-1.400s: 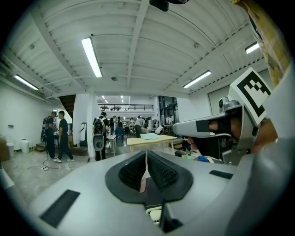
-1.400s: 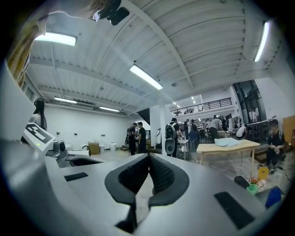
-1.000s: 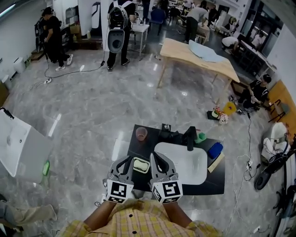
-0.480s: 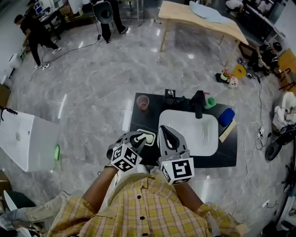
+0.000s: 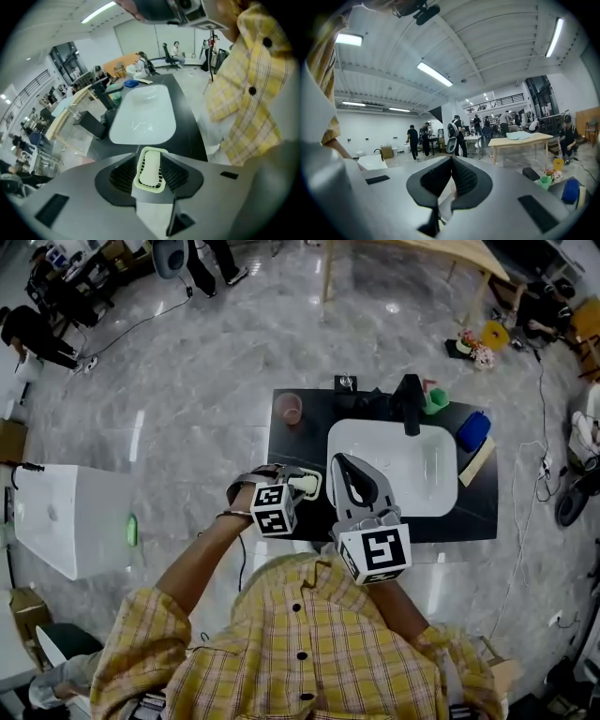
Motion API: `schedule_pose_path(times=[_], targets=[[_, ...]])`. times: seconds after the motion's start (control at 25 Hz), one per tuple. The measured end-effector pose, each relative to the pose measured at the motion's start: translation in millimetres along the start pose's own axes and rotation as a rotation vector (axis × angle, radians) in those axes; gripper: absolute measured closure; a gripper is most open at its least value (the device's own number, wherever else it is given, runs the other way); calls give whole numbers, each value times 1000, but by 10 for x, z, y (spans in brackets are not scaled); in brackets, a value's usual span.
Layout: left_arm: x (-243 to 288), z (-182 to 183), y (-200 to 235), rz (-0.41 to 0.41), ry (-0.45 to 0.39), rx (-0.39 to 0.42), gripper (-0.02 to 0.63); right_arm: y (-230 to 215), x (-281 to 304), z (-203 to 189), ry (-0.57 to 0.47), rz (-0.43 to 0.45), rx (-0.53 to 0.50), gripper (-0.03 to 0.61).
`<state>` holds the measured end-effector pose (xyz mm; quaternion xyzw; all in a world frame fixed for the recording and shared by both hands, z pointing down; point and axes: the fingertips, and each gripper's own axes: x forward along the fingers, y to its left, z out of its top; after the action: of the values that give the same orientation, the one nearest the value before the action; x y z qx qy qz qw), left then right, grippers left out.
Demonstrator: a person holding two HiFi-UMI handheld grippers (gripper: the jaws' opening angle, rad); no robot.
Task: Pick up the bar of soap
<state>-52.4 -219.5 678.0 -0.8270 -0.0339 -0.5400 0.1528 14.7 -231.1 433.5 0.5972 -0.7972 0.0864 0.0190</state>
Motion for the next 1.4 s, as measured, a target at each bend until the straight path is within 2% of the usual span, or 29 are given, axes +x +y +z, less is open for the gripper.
schedule_pose_path(times=[0.16,0.32,0.48,0.64,1.08,1.4], targets=[[262,-116,-65,-96,59,107,452,-93,30,-33,7,-14,14,558],[469,-211,-118,-188,95,126,424,-142,88,-83,20,-10,13,558],[648,-309,-125,-237,135,155,414,-192,143,-133,35,-7,13,558],[783,-406,-129,-270,177,168,414,-248,187,-160,42,-6,14,558],[983,-509,-166,-317,220,191,413,-315,269,-198,64,-12,17,558],[1035,-532,-161,-322,239,217,416,-366,265,-280,87,-38,38,558]])
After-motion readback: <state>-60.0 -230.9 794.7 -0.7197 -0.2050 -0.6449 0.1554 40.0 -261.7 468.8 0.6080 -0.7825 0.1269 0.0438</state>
